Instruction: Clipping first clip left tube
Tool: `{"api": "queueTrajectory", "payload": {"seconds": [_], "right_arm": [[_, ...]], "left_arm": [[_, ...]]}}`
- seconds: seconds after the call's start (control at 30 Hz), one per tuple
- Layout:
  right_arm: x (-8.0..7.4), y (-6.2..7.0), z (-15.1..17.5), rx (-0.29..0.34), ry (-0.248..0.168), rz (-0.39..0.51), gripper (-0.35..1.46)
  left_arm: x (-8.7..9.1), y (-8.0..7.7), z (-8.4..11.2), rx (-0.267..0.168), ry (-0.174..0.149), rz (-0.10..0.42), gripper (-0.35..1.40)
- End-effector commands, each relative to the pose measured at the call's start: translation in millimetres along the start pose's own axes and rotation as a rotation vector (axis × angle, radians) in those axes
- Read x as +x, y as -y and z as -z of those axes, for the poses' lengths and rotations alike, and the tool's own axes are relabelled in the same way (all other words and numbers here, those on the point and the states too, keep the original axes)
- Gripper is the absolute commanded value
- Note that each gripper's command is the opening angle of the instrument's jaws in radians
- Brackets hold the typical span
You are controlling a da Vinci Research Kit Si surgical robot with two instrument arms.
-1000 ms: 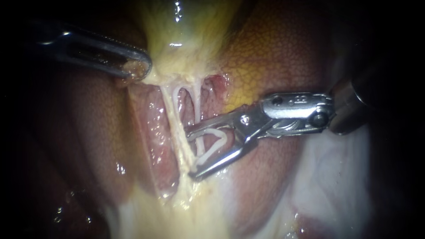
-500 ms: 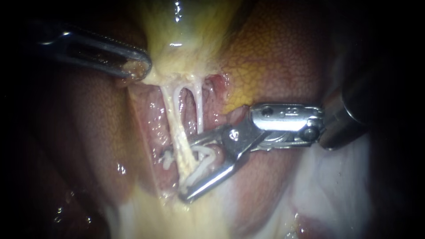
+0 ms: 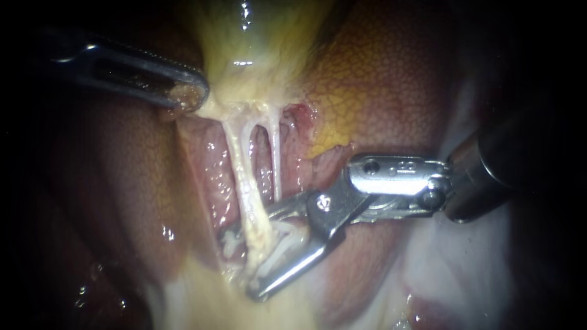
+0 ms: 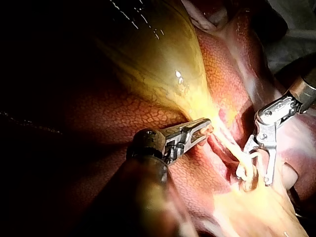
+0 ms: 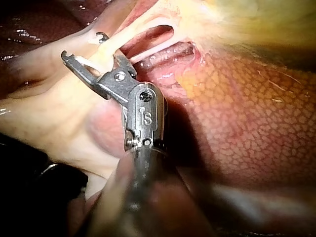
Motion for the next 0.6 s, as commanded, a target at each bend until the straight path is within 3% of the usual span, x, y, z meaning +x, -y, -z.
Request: {"api": "queueTrajectory", "payload": {"seconds": [0.03,0.4,0.53,0.6], "right_arm": [[0.0,0.1,-0.1,-0.003,0.002,-0.008,0.29],[0.1,0.2,-0.2,-0.013,0.001,-0.049,-0.11],[0.1,0.2,-0.2,-0.024,-0.002,-0.049,-0.35],[0.2,0.1,-0.2,-0.026,-0.005,-0.102,-0.35]], "left_arm": [[0.0,0.0,0.0,0.0,0.0,0.0,-0.35],[0.0,0.0,0.0,0.0,0.0,0.0,-0.35],[0.0,0.0,0.0,0.0,0.0,0.0,-0.35],[0.0,0.0,0.0,0.0,0.0,0.0,-0.35]]}}
